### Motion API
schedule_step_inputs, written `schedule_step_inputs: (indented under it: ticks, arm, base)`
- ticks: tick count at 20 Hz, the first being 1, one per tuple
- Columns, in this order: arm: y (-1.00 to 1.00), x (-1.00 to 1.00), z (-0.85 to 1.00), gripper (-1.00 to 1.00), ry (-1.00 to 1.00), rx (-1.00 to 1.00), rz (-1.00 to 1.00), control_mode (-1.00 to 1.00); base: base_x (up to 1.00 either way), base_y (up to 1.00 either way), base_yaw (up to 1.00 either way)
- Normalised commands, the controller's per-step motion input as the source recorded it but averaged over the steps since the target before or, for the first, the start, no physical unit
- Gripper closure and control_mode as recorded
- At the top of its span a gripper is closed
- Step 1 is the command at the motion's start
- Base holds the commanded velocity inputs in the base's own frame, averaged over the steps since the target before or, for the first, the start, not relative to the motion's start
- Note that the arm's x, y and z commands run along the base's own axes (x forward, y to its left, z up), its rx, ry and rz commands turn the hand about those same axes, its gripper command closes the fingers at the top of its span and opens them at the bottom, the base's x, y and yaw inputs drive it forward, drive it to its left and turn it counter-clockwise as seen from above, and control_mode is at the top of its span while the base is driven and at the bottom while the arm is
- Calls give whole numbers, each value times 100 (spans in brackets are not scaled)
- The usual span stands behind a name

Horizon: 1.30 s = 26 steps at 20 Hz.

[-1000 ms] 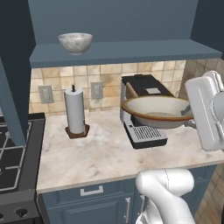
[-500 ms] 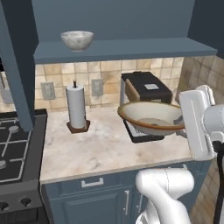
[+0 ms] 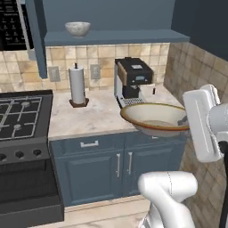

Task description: Take the smaller bowl and place it next to the appetizer plate on the dining counter , and place the larger bowl next to the plate with cooked food.

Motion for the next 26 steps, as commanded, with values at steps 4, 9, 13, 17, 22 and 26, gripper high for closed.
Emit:
schedule_step_inputs:
  ticks: [4,9,13,17,22,26]
  arm:
    - [0,0,0,100,0,0,0,100]
    - [0,0,0,100,0,0,0,100]
    - [0,0,0,100,0,0,0,100]
    - [0,0,0,100,0,0,0,100]
    - [0,0,0,100,0,0,0,100]
    - [0,0,0,100,0,0,0,100]
  base:
    - [-100,2,7]
    - [-87,47,46]
    - [0,9,100]
    - [0,0,100]
    - [0,0,100]
    - [0,0,100]
